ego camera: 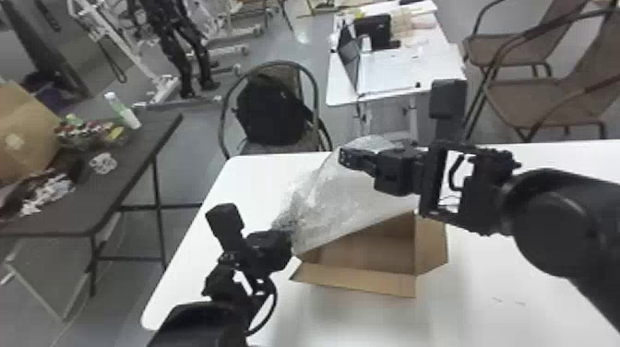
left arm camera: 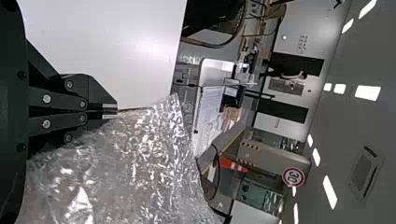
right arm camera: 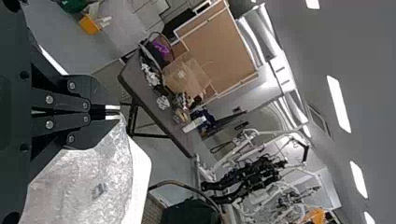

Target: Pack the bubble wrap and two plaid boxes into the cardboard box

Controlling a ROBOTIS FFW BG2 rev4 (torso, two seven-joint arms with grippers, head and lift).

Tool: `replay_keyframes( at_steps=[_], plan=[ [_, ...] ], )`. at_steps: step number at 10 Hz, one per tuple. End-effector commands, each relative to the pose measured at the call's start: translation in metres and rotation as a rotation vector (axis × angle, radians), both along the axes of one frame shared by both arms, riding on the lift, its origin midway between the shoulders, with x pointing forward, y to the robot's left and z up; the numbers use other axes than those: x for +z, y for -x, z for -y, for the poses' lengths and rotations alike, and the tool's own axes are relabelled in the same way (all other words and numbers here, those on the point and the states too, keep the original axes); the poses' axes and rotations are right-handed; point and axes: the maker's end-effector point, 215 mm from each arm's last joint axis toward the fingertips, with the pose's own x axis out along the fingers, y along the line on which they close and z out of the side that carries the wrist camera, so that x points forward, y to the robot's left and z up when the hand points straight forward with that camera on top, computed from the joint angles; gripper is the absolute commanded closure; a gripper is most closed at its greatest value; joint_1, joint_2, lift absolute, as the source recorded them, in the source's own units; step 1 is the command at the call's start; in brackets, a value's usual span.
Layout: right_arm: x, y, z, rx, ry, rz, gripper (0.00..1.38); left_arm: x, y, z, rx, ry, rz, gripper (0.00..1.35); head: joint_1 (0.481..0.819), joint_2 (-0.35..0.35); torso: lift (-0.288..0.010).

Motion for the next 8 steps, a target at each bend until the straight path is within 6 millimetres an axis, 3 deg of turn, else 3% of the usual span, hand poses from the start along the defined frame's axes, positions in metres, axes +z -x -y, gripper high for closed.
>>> replay_keyframes(
  at_steps=[1,3,7,8],
  plan=[
    [-0.009,0.004,-0.003,0.013,0.005,-0.029,1.27,-0.001,0.002,-0.002,0.002,-0.002,-0.001,1.22,0.69,0.35,-0.037],
    [-0.008,0.003,-0.003,0.009,0.027,-0.001,1.27,-0.001,0.002,0.0,0.001,-0.002,-0.001,1.22,0.695,0.35,-0.037],
    [-0.028,0.001,0.007,-0.078,0.055,-0.069,1.24,-0.003,0.004,-0.001,0.001,-0.003,-0.005,1.22,0.695,0.35,-0.037],
    [-0.028,0.001,0.01,-0.087,0.034,-0.09,0.75,-0.003,0.004,0.0,0.0,-0.002,-0.007,1.22,0.695,0.35,-0.037]
  ],
)
